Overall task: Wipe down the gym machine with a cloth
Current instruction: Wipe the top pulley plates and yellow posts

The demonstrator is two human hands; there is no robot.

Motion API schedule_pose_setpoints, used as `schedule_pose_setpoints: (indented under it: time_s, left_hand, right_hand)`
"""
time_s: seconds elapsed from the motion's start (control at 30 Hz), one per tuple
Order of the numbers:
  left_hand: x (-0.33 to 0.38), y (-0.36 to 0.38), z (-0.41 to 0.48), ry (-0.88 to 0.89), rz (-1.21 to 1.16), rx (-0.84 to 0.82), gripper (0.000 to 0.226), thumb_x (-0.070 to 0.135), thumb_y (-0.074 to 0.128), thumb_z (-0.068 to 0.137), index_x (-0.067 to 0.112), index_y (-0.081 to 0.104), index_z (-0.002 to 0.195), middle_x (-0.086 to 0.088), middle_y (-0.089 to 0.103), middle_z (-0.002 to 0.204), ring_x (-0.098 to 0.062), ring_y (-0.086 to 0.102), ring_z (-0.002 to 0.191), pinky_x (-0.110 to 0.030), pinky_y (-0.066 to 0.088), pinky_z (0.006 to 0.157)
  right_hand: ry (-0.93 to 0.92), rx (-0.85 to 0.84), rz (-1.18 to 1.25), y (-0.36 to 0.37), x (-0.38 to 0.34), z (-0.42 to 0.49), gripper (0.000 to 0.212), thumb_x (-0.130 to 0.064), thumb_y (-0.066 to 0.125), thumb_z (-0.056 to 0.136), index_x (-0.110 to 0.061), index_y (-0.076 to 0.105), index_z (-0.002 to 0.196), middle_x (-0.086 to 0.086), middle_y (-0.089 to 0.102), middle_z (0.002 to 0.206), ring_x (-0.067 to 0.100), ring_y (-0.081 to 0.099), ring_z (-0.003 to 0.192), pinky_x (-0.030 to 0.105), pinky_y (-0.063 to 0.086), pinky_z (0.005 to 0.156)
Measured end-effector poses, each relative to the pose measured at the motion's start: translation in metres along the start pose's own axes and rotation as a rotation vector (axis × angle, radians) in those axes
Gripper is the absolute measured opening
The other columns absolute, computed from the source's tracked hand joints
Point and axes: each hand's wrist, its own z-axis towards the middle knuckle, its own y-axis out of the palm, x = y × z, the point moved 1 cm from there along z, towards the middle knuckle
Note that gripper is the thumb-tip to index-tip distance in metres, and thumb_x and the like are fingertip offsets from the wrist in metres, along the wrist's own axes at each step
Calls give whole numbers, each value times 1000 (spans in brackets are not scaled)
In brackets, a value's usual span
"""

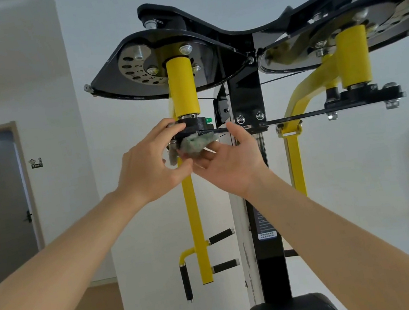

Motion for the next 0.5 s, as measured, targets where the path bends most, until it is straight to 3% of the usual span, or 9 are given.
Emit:
schedule_pose_setpoints:
  time_s: [0.1,0.27,0.37,0.43,0.5]
  left_hand:
    - [11,7,1,-32,106,76,65,52,61,78,23,58,136,14,54,141,-18,64,106,-32,50,86]
    - [22,24,3,10,367,184,60,49,61,79,15,62,129,-3,58,135,-28,59,113,-45,43,95]
    - [37,36,3,53,434,242,56,47,61,82,17,62,130,-5,56,139,-35,48,129,-50,41,100]
    - [53,48,6,151,320,234,53,43,61,85,17,63,131,-5,57,138,-32,48,128,-49,46,97]
    - [72,64,12,162,68,61,53,46,61,89,22,60,137,2,56,138,-21,52,123,-41,53,92]
  right_hand:
    - [-93,50,67,-9,-21,-14,61,-41,57,94,4,56,135,29,58,135,44,56,127,53,40,113]
    - [-261,199,-96,-25,-58,-38,36,-12,46,99,0,57,131,24,61,134,37,60,124,51,50,104]
    - [-292,253,-300,-40,-75,-55,25,-9,53,102,-1,62,124,20,67,125,34,64,121,45,54,101]
    - [-269,240,-518,-47,-83,-69,26,-13,54,103,-2,65,124,17,71,120,33,64,120,44,54,101]
    - [-245,204,-733,-51,-90,-83,28,-10,50,103,-5,67,125,16,71,120,29,68,114,41,58,94]
